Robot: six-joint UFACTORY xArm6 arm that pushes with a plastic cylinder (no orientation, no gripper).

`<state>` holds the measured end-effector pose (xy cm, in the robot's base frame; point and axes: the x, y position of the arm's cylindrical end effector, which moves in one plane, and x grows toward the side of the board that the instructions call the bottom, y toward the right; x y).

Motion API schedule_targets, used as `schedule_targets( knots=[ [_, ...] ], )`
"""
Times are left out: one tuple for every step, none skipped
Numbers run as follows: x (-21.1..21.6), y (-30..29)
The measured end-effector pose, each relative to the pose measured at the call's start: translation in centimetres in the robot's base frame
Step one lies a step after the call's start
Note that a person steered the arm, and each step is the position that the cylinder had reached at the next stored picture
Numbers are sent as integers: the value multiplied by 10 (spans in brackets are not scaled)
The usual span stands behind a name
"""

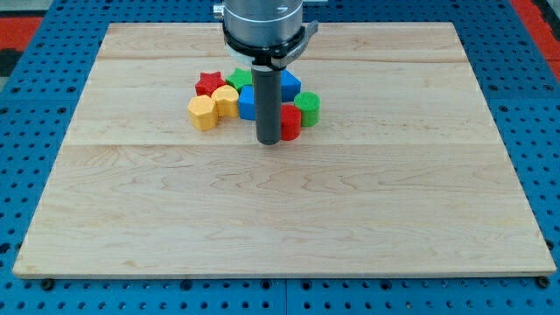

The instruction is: Slide the yellow hexagon below the blue cube

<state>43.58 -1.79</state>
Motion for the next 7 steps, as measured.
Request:
schedule_targets(
  knots=[
    [32,-5],
    [40,-54],
    [23,-113],
    [-24,-134],
    [-58,-135],
    [-71,-135],
    [-72,-133]
  ],
)
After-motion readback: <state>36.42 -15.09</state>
